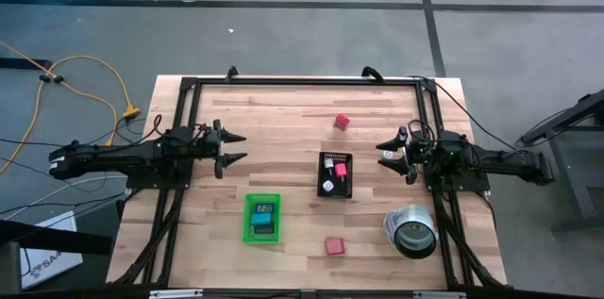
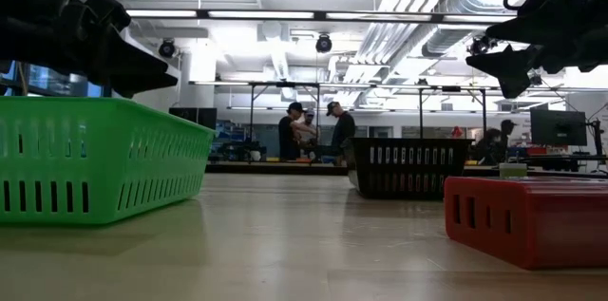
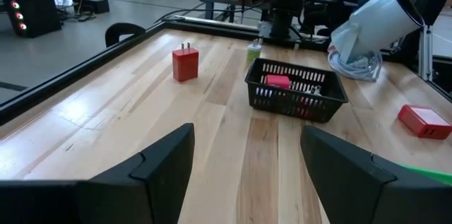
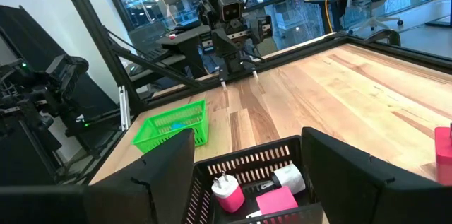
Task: Pick & Place Office items
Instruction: Put the bottom red charger adapter into the black bin
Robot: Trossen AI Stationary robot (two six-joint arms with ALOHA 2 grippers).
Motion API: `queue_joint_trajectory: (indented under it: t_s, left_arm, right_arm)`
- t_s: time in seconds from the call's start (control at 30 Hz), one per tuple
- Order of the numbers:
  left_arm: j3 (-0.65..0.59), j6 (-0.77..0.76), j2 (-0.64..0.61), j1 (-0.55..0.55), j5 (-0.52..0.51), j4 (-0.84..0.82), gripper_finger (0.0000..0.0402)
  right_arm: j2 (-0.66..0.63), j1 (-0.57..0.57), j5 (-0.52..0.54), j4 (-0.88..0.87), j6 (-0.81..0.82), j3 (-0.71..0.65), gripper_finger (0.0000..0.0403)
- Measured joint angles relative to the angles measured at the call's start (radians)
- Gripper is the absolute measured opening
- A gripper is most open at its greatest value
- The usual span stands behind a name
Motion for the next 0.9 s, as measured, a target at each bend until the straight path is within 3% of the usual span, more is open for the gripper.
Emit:
queue_joint_trajectory:
  t_s: [0.9]
  left_arm:
    - [0.0, 0.0, 0.0, 0.0, 0.0, 0.001, 0.0252]
  right_arm:
    - [0.0, 0.0, 0.027, 0.001, 0.026, 0.0, 0.0248]
